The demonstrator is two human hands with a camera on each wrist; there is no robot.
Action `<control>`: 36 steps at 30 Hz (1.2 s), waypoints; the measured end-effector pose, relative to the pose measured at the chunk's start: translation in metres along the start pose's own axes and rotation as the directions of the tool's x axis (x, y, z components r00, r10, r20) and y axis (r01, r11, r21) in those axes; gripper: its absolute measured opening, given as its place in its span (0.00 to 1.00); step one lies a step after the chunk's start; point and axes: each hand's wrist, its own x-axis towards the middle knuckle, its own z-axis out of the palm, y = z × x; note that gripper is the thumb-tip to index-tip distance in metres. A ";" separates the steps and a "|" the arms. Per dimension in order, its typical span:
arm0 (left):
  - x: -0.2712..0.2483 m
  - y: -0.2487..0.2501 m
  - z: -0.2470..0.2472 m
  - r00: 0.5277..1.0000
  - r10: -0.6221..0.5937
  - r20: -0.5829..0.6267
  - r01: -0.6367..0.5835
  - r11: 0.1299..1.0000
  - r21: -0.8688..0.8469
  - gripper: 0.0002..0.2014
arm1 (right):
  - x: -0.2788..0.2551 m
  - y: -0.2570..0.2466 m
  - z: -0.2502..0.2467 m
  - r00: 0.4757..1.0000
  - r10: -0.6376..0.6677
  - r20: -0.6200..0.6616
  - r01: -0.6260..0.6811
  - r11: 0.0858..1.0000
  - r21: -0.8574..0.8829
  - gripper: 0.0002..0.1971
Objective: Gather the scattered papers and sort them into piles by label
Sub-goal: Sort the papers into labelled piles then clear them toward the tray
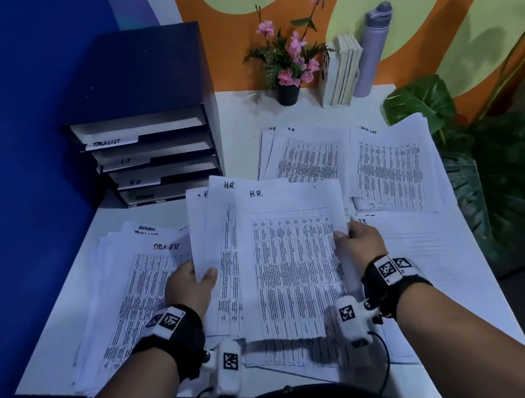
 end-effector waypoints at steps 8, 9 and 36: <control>0.003 -0.006 -0.001 0.999 -0.026 0.022 0.028 0.996 -0.079 0.15 | -0.006 0.009 0.021 0.989 0.095 0.117 -0.119 0.967 0.225 0.09; 0.002 -0.006 0.000 1.000 -0.018 0.017 0.019 0.995 -0.094 0.16 | -0.005 0.011 0.025 0.989 0.089 0.121 -0.113 0.971 0.209 0.11; 0.013 -0.038 -0.037 0.987 -0.149 -0.066 0.151 0.988 0.020 0.15 | -0.011 0.016 0.059 0.992 0.111 0.056 -0.116 0.989 0.092 0.06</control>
